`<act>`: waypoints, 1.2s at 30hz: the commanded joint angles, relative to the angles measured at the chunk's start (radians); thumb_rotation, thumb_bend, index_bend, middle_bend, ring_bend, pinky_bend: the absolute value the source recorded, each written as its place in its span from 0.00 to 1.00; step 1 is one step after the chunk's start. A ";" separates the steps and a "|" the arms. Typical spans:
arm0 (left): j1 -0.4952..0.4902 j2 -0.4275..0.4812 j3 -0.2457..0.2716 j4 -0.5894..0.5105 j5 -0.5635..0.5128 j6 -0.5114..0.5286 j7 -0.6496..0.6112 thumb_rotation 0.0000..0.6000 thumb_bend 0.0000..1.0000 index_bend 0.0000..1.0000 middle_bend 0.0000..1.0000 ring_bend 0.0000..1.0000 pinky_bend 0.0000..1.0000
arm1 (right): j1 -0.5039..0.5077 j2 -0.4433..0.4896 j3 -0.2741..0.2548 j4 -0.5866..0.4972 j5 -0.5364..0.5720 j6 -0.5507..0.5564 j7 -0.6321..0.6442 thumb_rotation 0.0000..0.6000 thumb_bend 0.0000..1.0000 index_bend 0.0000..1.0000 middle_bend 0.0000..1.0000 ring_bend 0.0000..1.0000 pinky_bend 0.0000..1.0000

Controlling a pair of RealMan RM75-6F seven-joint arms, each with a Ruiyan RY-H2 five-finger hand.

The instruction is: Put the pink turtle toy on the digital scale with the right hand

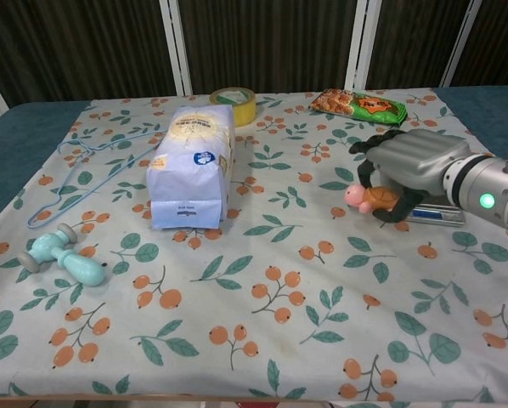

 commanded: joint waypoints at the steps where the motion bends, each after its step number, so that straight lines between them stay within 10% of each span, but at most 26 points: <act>1: 0.001 -0.001 0.000 -0.001 0.000 0.000 0.004 1.00 0.47 0.00 0.03 0.04 0.10 | -0.015 0.046 0.018 -0.013 -0.010 0.020 0.037 1.00 0.49 0.78 0.14 0.00 0.00; 13: -0.008 -0.013 -0.004 -0.001 -0.017 -0.025 0.029 1.00 0.47 0.00 0.03 0.04 0.10 | -0.019 0.081 0.031 0.150 0.093 -0.071 0.088 1.00 0.49 0.58 0.14 0.00 0.00; 20: -0.011 -0.013 -0.010 -0.002 -0.029 -0.031 0.031 1.00 0.47 0.00 0.03 0.04 0.10 | -0.011 0.072 0.026 0.178 0.093 -0.113 0.119 1.00 0.42 0.16 0.06 0.00 0.00; 26: -0.006 -0.008 -0.006 -0.001 -0.019 -0.019 0.019 1.00 0.47 0.00 0.03 0.04 0.10 | -0.045 0.148 0.022 0.106 0.065 -0.114 0.203 1.00 0.38 0.04 0.00 0.00 0.00; 31: -0.006 -0.008 -0.007 -0.004 -0.016 -0.017 0.024 1.00 0.47 0.00 0.03 0.04 0.10 | -0.182 0.278 -0.005 -0.084 -0.129 0.073 0.403 1.00 0.37 0.02 0.00 0.00 0.00; 36: -0.009 -0.015 -0.009 -0.004 -0.022 -0.024 0.038 1.00 0.47 0.00 0.03 0.04 0.10 | -0.421 0.383 -0.149 -0.262 -0.399 0.440 0.481 1.00 0.37 0.00 0.00 0.00 0.00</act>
